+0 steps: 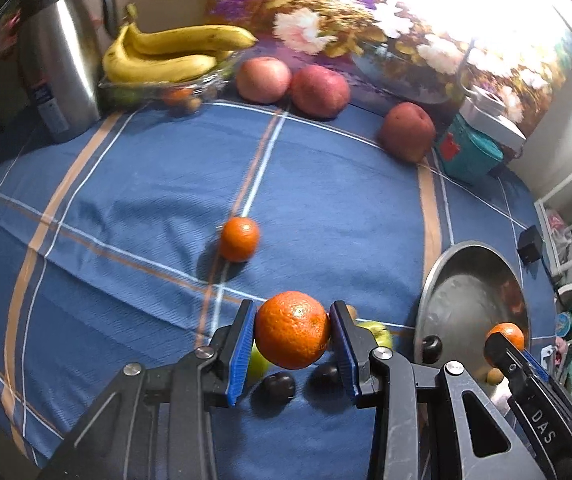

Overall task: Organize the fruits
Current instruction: 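Carry both oranges over the steel plate and release them inside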

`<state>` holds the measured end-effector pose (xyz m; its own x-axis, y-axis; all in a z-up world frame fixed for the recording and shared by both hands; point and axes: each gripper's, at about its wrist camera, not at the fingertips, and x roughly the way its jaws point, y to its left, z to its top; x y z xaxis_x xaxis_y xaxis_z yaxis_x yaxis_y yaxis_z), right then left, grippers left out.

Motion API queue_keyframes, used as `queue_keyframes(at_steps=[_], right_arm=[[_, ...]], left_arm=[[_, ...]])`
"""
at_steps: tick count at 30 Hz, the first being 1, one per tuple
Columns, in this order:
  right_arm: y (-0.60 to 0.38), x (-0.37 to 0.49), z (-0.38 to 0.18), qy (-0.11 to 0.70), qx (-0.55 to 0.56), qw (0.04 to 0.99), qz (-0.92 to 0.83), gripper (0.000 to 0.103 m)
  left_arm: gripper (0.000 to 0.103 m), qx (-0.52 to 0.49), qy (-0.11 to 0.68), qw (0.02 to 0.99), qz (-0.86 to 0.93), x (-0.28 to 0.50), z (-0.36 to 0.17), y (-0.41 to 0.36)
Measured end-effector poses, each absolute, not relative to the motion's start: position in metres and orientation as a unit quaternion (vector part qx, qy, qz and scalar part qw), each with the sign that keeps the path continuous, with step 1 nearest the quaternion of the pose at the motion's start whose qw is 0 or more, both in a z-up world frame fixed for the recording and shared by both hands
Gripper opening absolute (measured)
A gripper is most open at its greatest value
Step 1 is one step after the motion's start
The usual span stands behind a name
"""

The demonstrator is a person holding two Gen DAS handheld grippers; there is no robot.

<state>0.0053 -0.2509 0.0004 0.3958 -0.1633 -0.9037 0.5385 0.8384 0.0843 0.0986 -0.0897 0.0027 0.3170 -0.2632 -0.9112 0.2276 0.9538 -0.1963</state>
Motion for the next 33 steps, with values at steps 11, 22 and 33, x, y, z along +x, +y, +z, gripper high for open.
queue_keyframes(at_steps=[11, 22, 33], right_arm=[[-0.309, -0.019, -0.005, 0.512, 0.199, 0.79, -0.271, 0.037], [-0.351, -0.051, -0.009, 0.508, 0.225, 0.767, -0.321, 0.037], [-0.358, -0.056, -0.011, 0.504, 0.241, 0.768, -0.314, 0.037]], left_arm=[[0.04, 0.036, 0.556, 0.801, -0.219, 0.074, 0.009, -0.159], [0.04, 0.087, 0.551, 0.782, -0.277, 0.037, -0.002, -0.212], [0.04, 0.117, 0.558, 0.768, -0.293, 0.018, -0.022, -0.231]])
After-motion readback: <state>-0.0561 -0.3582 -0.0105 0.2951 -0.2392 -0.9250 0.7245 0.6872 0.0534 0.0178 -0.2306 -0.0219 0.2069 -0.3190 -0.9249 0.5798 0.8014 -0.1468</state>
